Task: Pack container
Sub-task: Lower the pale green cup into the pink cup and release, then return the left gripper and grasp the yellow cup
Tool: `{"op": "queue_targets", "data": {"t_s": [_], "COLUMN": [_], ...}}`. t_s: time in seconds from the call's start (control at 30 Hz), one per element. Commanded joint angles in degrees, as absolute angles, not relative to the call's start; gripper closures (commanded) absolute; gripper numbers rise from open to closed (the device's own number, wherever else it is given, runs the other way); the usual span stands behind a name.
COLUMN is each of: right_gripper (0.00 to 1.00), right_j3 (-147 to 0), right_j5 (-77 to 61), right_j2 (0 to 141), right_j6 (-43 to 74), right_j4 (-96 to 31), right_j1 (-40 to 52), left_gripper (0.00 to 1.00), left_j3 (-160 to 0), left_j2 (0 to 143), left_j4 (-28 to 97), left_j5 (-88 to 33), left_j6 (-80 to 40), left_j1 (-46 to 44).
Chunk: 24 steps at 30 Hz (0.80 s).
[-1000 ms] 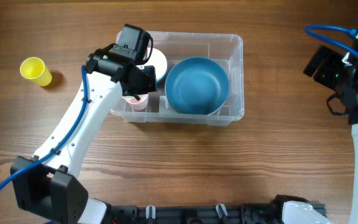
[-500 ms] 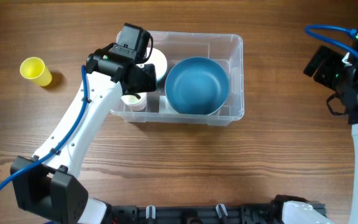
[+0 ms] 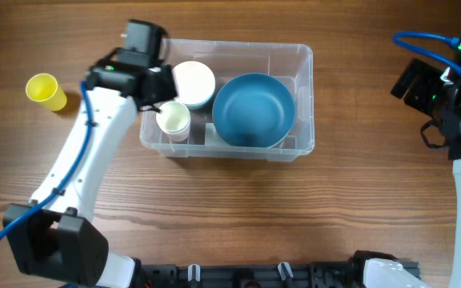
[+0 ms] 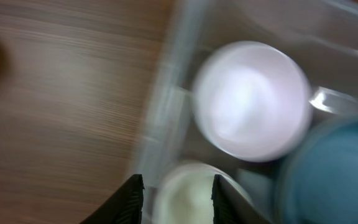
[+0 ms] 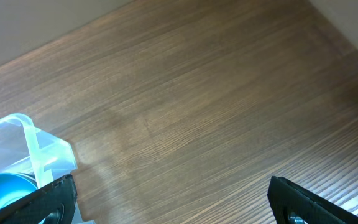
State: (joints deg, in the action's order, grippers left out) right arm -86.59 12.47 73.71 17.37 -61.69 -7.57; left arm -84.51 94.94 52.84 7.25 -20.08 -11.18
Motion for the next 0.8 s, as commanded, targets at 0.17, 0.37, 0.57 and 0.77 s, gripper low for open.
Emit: {"op": "queue_targets", "data": {"t_s": [0.17, 0.37, 0.57, 0.77], "right_gripper": [0.0, 0.0, 0.0, 0.0], "right_j3": [-86.6, -86.6, -86.6, -86.6], "right_j5": [12.4, 12.4, 12.4, 12.4], "right_j2": [73.7, 73.7, 73.7, 73.7], "right_j6": [18.2, 18.2, 18.2, 18.2], "right_j4": [-61.5, -61.5, -61.5, -61.5], "right_j1": [-7.7, -7.7, -7.7, -7.7], "left_gripper": [0.59, 0.6, 0.6, 0.57], "left_j3": [-85.1, -85.1, -85.1, -85.1], "left_j2": [93.6, 94.7, 99.3, 106.6], "left_j4": [49.1, 42.5, 36.6, 31.5], "left_j5": [14.9, 14.9, 14.3, 12.3], "left_j6": [-17.4, -16.7, -14.4, -6.9], "left_j1": [4.6, 11.8, 16.5, 17.2]}}
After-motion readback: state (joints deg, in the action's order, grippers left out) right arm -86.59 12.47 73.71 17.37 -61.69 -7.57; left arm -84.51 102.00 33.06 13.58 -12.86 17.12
